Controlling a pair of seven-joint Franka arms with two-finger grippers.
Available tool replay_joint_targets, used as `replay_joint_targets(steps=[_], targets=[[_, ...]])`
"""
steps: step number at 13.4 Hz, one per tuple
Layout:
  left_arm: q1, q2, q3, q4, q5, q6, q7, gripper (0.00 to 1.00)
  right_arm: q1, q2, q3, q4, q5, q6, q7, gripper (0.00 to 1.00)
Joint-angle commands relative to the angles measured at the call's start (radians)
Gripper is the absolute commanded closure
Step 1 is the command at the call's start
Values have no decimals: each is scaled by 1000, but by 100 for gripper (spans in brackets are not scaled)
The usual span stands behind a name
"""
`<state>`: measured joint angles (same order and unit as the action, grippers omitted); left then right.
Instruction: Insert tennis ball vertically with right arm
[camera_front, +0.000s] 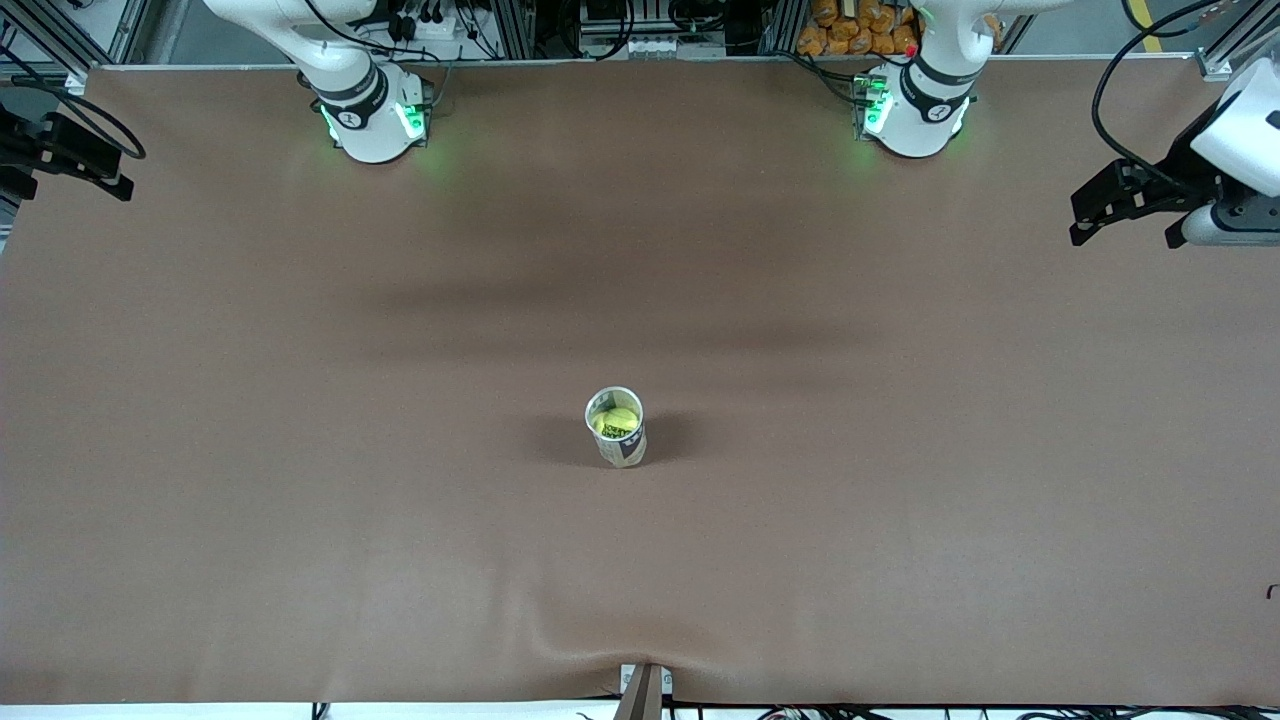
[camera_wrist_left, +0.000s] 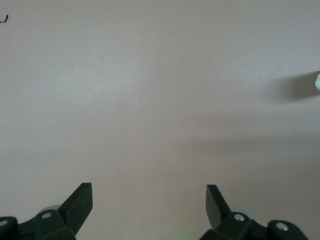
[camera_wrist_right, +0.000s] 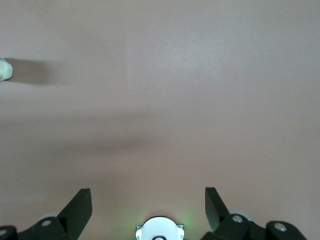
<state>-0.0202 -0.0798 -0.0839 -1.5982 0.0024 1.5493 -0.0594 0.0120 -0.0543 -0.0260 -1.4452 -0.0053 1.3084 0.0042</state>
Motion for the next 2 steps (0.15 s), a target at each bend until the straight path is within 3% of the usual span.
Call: replay_joint_targets(steps=[1,2], targets=[[-17,-8,18,23,-12,-35,-5,0,-17,-24,11,-23,4,-1,-12,0],[-17,-8,18,23,-10,-35,-5,0,-17,-24,11,-23,4,-1,-12,0]])
